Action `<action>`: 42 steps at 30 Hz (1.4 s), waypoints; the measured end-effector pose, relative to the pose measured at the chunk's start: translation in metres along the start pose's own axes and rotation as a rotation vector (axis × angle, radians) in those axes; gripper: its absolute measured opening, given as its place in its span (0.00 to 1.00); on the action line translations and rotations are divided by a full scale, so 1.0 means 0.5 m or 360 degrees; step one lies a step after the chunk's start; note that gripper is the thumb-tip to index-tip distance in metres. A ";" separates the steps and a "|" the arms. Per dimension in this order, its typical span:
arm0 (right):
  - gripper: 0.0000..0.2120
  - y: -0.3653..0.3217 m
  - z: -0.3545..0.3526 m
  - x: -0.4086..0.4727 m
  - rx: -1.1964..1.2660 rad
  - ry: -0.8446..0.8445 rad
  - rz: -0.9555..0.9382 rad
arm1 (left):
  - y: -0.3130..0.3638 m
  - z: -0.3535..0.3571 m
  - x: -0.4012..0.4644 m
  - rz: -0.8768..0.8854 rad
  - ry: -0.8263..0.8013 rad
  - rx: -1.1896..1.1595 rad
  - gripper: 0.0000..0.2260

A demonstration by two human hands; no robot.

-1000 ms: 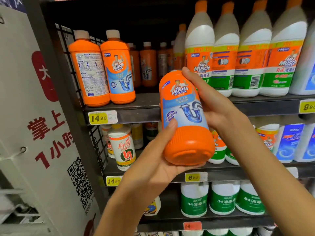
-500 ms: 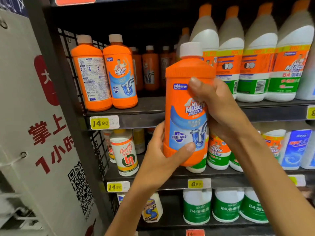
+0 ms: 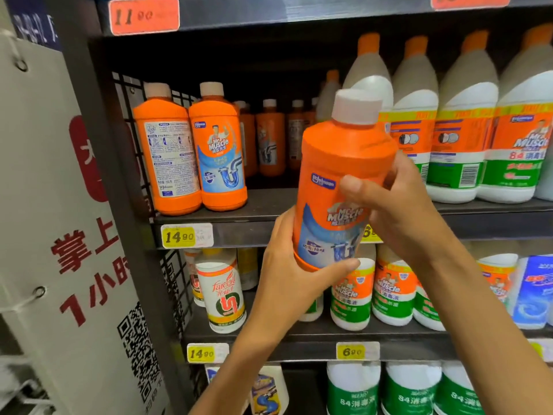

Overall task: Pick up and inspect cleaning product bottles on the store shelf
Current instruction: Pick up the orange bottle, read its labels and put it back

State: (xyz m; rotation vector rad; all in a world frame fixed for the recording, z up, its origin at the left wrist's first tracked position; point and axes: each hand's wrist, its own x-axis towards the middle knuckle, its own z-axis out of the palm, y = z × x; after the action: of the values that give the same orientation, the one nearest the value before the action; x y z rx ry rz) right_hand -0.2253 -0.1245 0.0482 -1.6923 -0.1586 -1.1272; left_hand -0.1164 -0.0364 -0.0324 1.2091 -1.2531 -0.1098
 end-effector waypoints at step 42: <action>0.33 0.151 0.045 0.234 -0.0279 0.0048 0.0267 | -0.063 -0.028 0.152 0.0158 0.0811 0.1110 0.32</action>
State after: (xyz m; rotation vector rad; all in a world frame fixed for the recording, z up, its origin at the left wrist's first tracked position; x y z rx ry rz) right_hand -0.1037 -0.1866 0.0829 -1.8055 0.1027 -1.0646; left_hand -0.0595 -0.0905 -0.0033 1.6250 -0.9071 0.7221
